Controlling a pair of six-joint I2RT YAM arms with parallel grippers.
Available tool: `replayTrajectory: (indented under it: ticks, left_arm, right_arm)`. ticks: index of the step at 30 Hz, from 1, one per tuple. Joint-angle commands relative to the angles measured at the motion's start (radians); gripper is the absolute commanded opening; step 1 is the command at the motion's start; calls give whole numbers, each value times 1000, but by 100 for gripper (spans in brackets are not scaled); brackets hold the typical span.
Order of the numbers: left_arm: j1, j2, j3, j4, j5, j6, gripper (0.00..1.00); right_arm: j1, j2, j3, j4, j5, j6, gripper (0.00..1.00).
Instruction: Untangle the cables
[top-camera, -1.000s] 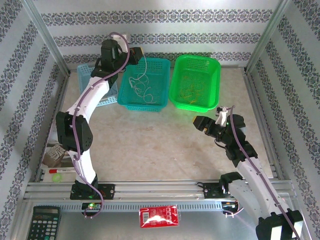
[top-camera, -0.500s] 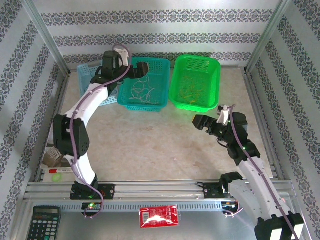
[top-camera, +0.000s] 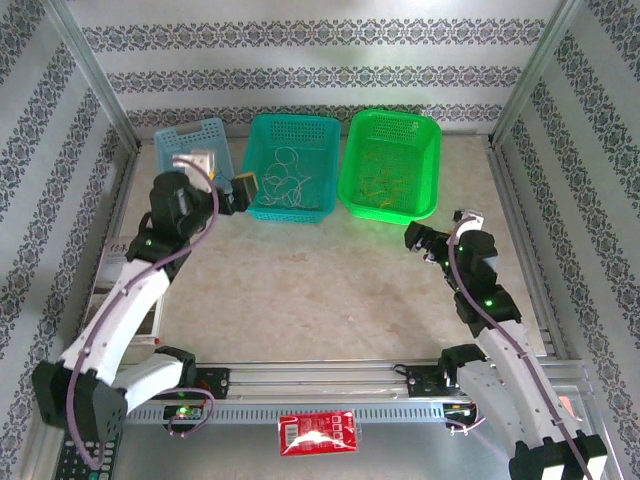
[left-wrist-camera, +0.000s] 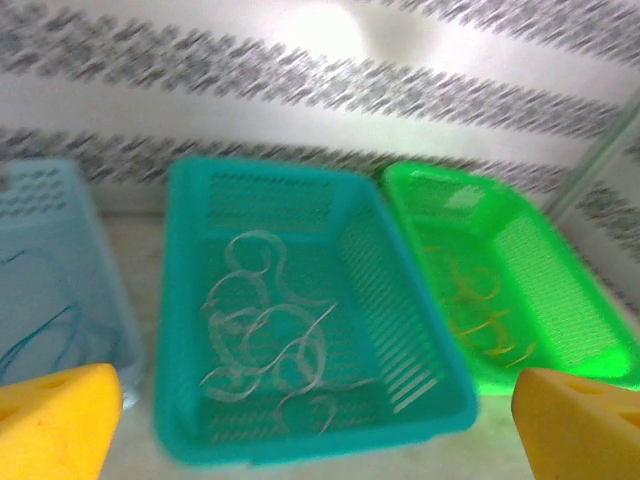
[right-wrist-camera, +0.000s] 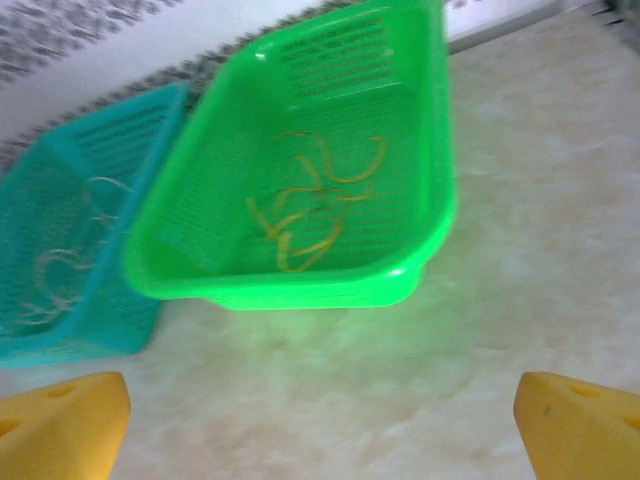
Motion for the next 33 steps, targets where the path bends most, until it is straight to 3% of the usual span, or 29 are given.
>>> replayTrajectory:
  ticks: [1, 4, 9, 13, 18, 24, 28, 32, 33]
  left_arm:
    - [17, -111, -135, 71, -180, 97, 100]
    - [24, -199, -278, 172, -260, 143, 100]
    - [32, -251, -509, 430, -403, 168, 100]
    - [37, -161, -599, 618, -433, 201, 100]
    - [64, 58, -647, 831, -436, 227, 100]
    - [147, 331, -622, 1009, -315, 188, 100]
    - [201, 410, -609, 1061, -222, 179, 100]
    - [236, 521, -599, 1150, -132, 169, 100]
    - [236, 560, -595, 1176, -113, 175, 100]
  right_arm:
    - [-5, -4, -69, 117, 197, -137, 98]
    - [-9, 11, -111, 171, 301, -199, 98]
    - [-17, 61, -190, 302, 359, -246, 98]
    - [-17, 133, -243, 438, 360, -272, 98]
    - [-22, 329, -290, 704, 292, -305, 98]
    - [-33, 537, -271, 987, 157, -393, 98]
    - [-63, 678, -272, 1168, 84, -423, 98]
    - [-87, 925, -273, 1464, 23, -421, 98]
    - [-88, 905, -256, 1387, 11, -421, 98]
